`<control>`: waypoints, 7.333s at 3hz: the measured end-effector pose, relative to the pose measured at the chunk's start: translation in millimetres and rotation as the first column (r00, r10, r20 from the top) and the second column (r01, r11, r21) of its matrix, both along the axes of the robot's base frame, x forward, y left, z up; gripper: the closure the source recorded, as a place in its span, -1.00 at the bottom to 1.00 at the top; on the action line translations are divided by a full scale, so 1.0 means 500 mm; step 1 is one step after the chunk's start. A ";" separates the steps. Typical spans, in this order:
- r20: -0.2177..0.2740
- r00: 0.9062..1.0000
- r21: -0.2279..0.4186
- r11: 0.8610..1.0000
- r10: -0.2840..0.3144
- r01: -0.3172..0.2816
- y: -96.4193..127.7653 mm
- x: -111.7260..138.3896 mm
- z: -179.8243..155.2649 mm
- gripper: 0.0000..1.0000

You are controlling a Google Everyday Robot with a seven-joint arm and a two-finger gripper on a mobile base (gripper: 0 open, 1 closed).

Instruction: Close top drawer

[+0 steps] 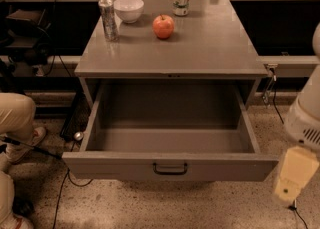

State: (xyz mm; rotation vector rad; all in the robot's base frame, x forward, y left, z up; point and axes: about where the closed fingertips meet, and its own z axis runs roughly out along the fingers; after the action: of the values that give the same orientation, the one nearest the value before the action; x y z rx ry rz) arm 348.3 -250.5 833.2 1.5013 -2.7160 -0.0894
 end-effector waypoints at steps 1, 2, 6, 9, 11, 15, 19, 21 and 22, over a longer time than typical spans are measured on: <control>-0.093 0.990 0.012 0.994 -0.103 0.104 -0.016 -0.074 -0.136 -0.47; -0.061 0.984 0.049 0.984 -0.170 0.173 -0.027 -0.082 -0.208 -0.03; 0.040 0.983 0.253 0.953 -0.181 0.165 0.044 0.004 -0.319 1.00; 0.180 0.973 0.408 0.911 -0.147 0.063 0.162 0.142 -0.334 1.00; 0.273 0.956 0.515 0.856 -0.109 -0.050 0.254 0.256 -0.342 1.00; 0.384 0.912 0.485 0.872 -0.144 -0.067 0.191 0.344 -0.353 1.00; 0.510 0.846 0.477 0.870 -0.156 -0.128 0.137 0.543 -0.340 1.00; 0.523 0.837 0.491 0.860 -0.164 -0.139 0.141 0.569 -0.342 1.00; 0.510 0.838 0.471 0.878 -0.191 -0.087 0.106 0.519 -0.333 1.00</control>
Offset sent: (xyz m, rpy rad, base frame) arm -0.0389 -0.0204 -0.1498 0.1074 -0.0031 -0.2592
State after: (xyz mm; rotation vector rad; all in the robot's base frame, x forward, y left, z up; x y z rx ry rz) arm 607.9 -197.5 666.9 1.7953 -3.3855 -0.4337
